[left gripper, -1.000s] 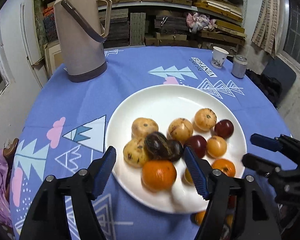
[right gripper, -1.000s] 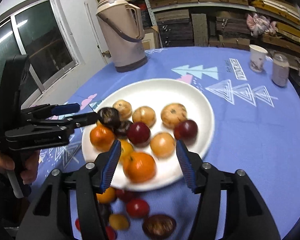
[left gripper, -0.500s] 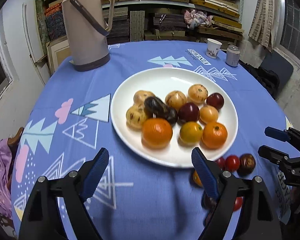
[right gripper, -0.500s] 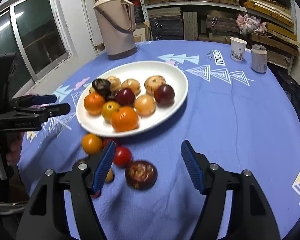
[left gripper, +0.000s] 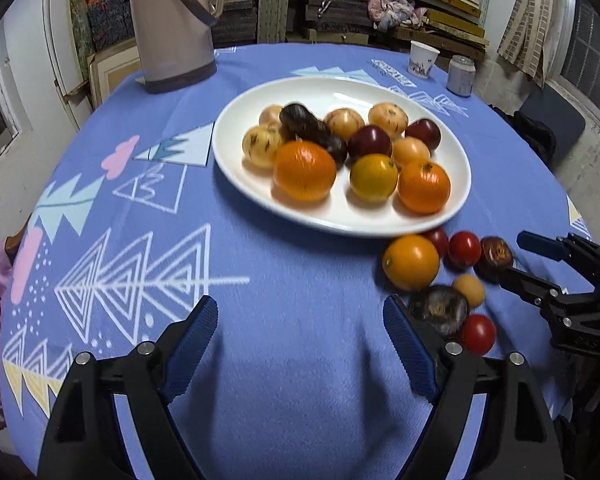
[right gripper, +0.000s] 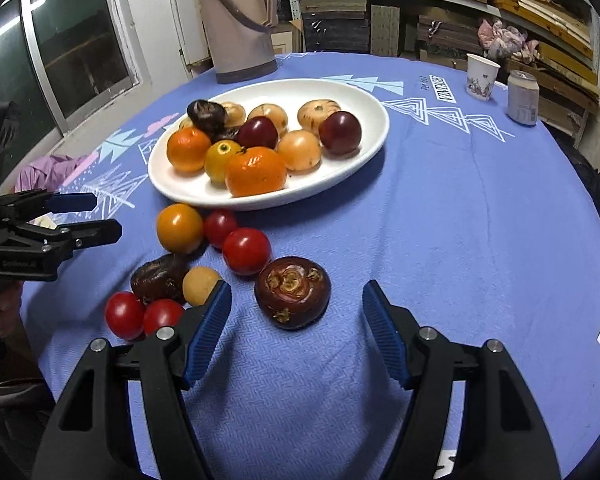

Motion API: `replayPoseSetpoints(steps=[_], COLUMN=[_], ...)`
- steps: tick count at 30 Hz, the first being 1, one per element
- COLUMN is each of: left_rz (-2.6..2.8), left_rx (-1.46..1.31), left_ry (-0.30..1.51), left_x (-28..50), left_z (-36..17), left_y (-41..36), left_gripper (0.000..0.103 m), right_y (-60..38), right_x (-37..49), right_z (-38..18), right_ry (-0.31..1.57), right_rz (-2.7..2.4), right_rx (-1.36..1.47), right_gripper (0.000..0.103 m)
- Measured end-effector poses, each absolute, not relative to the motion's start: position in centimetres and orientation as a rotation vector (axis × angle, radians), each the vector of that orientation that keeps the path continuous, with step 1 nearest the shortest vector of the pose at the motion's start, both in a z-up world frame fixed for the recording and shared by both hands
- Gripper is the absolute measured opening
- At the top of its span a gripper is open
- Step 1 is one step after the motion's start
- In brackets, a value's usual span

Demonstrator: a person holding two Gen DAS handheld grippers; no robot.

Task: Organize fruits
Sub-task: 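Grasp the wrinkled brown fruit with the right tool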

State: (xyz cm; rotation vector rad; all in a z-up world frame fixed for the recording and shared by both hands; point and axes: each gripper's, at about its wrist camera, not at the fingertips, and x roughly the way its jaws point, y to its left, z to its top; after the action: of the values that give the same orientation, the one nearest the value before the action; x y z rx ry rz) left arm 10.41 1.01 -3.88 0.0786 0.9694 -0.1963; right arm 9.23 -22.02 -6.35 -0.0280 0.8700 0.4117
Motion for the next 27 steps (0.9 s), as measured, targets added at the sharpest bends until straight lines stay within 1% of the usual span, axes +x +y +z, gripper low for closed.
replayPoseSetpoints(steps=[3, 5, 6, 7, 8, 11, 18, 27], left_rz=[-0.2, -0.202, -0.206, -0.209, -0.213, -0.232, -0.262, -0.296], left_rx=[0.075, 0.071, 0.067, 0.062, 0.056, 0.029, 0.058, 0.011], left_ry=[0.978, 0.98, 0.981, 0.984, 0.987, 1.003, 1.007, 1.03], left_x=[10.3, 10.4, 10.5, 10.5, 10.6, 10.9, 11.4, 12.3], left_z=[-4.2, -4.1, -4.2, -4.2, -4.2, -4.1, -4.1, -4.3], left_y=[1.1, 1.1, 1.0, 0.9, 0.9, 0.4, -1.8, -3.0], left_gripper=[0.085, 0.085, 0.085, 0.085, 0.085, 0.085, 0.085, 0.085], right_y=[-21.4, -21.0, -20.8, -20.6, -20.6, -20.6, -22.4, -22.7], right_x=[9.6, 9.8, 9.9, 10.0, 10.2, 10.0, 10.2, 10.0], right_z=[-6.8, -7.2, -7.4, -7.5, -7.6, -7.5, -7.7, -7.7], right_ry=[0.88, 0.885, 0.897, 0.905, 0.91, 0.903, 0.902, 0.901], right_rz=[0.402, 0.395, 0.387, 0.38, 0.38, 0.391, 0.439, 0.452], right_rx=[-0.05, -0.076, -0.092, -0.102, -0.104, -0.096, 0.037, 0.072], right_gripper=[0.066, 0.062, 0.056, 0.047, 0.043, 0.043, 0.043, 0.043])
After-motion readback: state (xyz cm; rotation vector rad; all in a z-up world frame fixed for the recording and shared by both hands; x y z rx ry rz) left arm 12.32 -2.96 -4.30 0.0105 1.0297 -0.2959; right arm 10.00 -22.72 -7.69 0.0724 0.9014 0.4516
